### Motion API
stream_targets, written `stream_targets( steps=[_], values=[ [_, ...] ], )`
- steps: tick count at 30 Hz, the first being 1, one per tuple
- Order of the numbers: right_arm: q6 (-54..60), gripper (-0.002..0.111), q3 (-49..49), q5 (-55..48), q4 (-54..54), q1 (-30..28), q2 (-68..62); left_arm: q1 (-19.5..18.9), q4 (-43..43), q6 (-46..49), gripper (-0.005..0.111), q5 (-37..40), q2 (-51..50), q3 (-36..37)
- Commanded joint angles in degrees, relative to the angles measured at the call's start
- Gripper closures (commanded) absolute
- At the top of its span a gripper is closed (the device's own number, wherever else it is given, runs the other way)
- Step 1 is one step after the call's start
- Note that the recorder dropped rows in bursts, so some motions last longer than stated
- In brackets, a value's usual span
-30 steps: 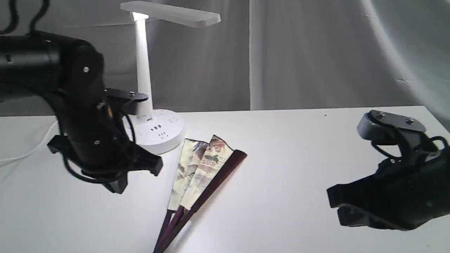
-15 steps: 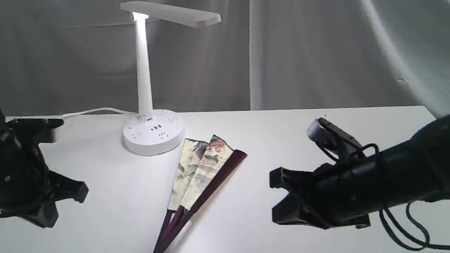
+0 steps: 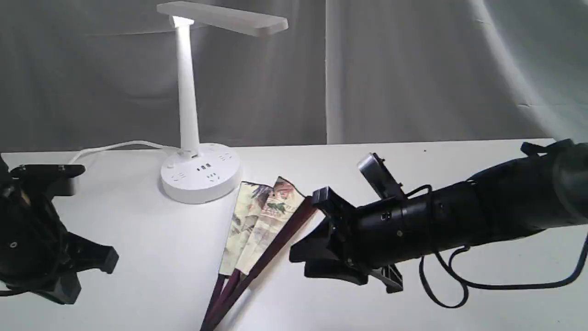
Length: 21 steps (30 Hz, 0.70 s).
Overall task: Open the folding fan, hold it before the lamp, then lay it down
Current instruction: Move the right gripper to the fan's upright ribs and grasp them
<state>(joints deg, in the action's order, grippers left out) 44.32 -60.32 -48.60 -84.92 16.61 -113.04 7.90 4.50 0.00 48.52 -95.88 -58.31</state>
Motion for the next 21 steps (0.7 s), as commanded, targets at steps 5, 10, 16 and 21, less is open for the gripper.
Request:
stream_targets(
  steps=[5,10,16,21],
  values=[
    [5.28,0.062,-1.85,-1.08,-15.03,2.82,-5.47,0.07,1.92,0.52,0.107,-2.26,0.62,0.32],
    [7.49,0.064,-3.36,3.04,-15.03,5.87,-7.64,0.07,2.04,0.52,0.107,-2.26,0.62,0.32],
    [7.49,0.064,-4.84,7.36,-15.03,7.47,-9.37,0.07,3.88,0.42,0.107,-2.04,0.62,0.32],
    [3.13,0.064,-5.16,11.45,-15.03,7.47,-9.37,0.07,4.32,0.42,0.107,-2.04,0.62,0.32]
  ],
)
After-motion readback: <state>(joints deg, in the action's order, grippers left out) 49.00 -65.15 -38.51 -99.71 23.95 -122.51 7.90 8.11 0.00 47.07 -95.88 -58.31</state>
